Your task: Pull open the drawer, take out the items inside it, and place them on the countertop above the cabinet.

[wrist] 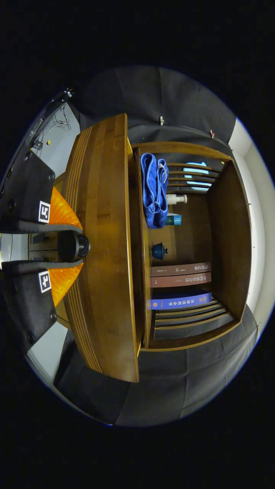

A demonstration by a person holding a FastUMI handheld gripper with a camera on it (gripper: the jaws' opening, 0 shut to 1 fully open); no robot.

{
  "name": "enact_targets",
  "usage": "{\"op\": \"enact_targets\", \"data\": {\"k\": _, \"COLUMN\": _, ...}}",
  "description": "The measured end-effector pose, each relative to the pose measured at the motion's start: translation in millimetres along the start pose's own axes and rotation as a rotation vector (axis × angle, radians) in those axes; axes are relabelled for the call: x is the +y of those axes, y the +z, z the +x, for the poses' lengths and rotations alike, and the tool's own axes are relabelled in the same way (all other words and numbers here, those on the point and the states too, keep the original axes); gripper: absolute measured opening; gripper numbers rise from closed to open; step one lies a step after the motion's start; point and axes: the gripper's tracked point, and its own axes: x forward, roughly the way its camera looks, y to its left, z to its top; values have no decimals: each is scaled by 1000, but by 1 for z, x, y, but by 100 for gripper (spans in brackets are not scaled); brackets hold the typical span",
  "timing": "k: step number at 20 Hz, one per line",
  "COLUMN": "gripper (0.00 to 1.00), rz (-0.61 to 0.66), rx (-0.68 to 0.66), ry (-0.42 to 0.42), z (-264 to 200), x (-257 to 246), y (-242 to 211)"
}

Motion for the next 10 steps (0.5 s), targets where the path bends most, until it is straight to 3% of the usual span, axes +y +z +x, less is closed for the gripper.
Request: {"op": "enact_targets", "data": {"k": 10, "gripper": 31, "rz": -5, "rx": 2, "ry": 12, "z": -24, "x": -2, "y": -9}}
